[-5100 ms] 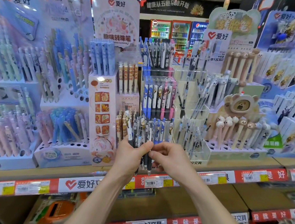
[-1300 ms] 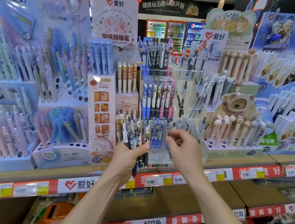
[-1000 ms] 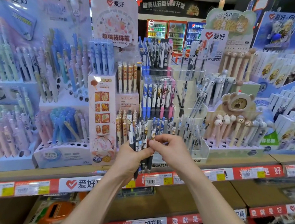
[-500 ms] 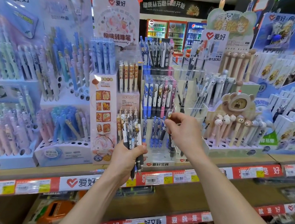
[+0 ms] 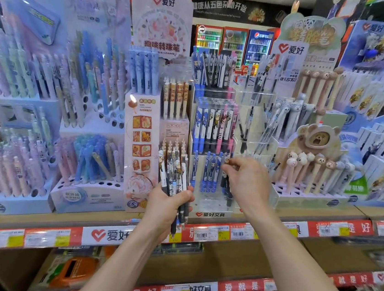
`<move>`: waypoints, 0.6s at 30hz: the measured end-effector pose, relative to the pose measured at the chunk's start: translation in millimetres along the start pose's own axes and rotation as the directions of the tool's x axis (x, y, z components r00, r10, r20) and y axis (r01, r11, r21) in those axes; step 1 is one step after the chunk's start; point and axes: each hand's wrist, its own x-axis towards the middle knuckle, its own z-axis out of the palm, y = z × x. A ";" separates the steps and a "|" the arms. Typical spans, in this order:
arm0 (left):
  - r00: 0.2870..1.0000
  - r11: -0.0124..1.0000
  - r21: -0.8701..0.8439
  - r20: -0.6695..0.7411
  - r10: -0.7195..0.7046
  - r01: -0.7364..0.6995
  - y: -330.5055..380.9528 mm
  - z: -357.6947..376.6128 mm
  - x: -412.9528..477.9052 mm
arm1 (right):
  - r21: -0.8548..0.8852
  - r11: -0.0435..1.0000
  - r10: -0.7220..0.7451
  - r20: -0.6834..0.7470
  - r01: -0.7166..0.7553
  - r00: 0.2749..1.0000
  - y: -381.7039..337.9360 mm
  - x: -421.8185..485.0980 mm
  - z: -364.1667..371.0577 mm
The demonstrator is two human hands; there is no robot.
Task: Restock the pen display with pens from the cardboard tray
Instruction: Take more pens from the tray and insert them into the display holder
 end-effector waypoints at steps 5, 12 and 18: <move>1.000 1.000 0.015 0.001 0.000 0.000 -1.8 -0.3 0.8 | -0.024 0.998 0.062 0.023 -0.062 0.998 2.3 -2.6 4.8; 1.000 1.000 0.027 0.023 0.008 -0.008 -0.6 0.6 1.1 | -0.067 0.995 0.083 0.049 -0.080 0.995 5.4 -10.6 13.9; 1.000 0.999 0.043 0.030 0.009 -0.011 -0.5 3.2 1.6 | 0.019 0.998 0.066 0.008 -0.066 0.998 2.0 -10.4 7.7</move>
